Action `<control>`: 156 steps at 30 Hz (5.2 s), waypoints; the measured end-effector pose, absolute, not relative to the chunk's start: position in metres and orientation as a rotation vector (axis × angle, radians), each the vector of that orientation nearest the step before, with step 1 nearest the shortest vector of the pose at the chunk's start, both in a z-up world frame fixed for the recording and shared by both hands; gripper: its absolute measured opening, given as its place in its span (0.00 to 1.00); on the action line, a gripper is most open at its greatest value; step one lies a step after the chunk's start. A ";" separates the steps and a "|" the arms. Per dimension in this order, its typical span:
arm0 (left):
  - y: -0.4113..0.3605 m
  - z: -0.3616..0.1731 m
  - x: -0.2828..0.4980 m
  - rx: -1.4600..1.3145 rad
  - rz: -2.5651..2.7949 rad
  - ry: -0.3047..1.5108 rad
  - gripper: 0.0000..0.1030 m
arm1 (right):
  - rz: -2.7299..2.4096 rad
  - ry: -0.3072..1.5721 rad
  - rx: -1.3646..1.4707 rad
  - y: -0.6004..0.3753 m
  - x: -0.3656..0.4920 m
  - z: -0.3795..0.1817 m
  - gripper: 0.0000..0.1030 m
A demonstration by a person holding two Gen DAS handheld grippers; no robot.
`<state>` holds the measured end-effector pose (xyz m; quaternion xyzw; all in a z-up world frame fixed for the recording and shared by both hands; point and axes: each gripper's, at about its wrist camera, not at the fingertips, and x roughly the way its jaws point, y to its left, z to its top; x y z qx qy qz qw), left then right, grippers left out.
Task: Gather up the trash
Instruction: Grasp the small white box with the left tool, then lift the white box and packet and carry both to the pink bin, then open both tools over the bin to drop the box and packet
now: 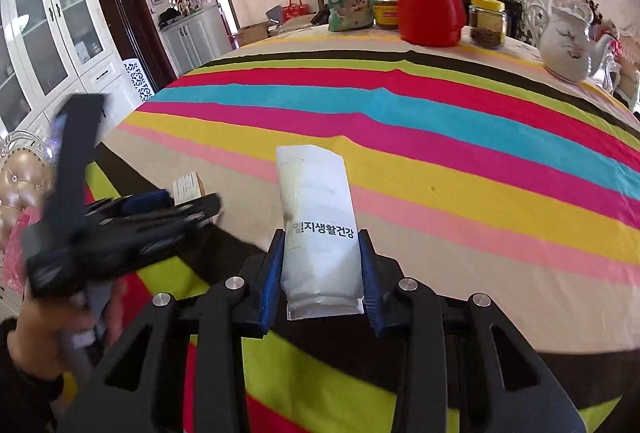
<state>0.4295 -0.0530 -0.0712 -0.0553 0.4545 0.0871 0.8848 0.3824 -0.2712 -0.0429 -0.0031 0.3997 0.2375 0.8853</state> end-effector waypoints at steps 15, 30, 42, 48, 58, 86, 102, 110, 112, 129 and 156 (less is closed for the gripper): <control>-0.024 -0.059 0.342 -0.037 -0.019 0.848 0.36 | 0.474 0.789 -0.028 -0.234 0.314 -0.040 0.33; 0.018 -0.012 0.202 -0.033 -0.080 0.626 0.36 | 0.451 0.673 -0.030 -0.171 0.203 -0.016 0.33; 0.060 0.007 0.128 -0.046 -0.042 0.478 0.36 | 0.440 0.601 -0.074 -0.142 0.138 -0.003 0.33; 0.067 0.002 0.113 -0.031 -0.062 0.484 0.36 | 0.483 0.542 -0.081 -0.119 0.122 0.012 0.33; 0.098 0.014 0.073 -0.034 -0.020 0.413 0.36 | 0.556 0.501 -0.101 -0.076 0.106 0.019 0.33; 0.267 0.034 -0.042 -0.077 0.336 0.372 0.36 | 0.934 0.504 -0.189 0.121 0.073 0.030 0.33; 0.377 0.037 -0.083 -0.146 0.478 0.400 0.36 | 1.126 0.516 -0.243 0.222 0.048 0.034 0.34; 0.424 0.010 -0.075 -0.202 0.540 0.479 0.36 | 1.159 0.566 -0.264 0.261 0.055 0.020 0.34; 0.430 0.002 -0.072 -0.208 0.550 0.494 0.36 | 1.162 0.574 -0.268 0.270 0.059 0.018 0.34; 0.449 -0.010 -0.069 -0.234 0.585 0.504 0.37 | 1.191 0.615 -0.253 0.310 0.067 0.002 0.38; 0.420 -0.017 -0.134 -0.254 0.812 0.319 0.95 | 1.194 0.621 -0.112 0.280 0.092 -0.009 0.62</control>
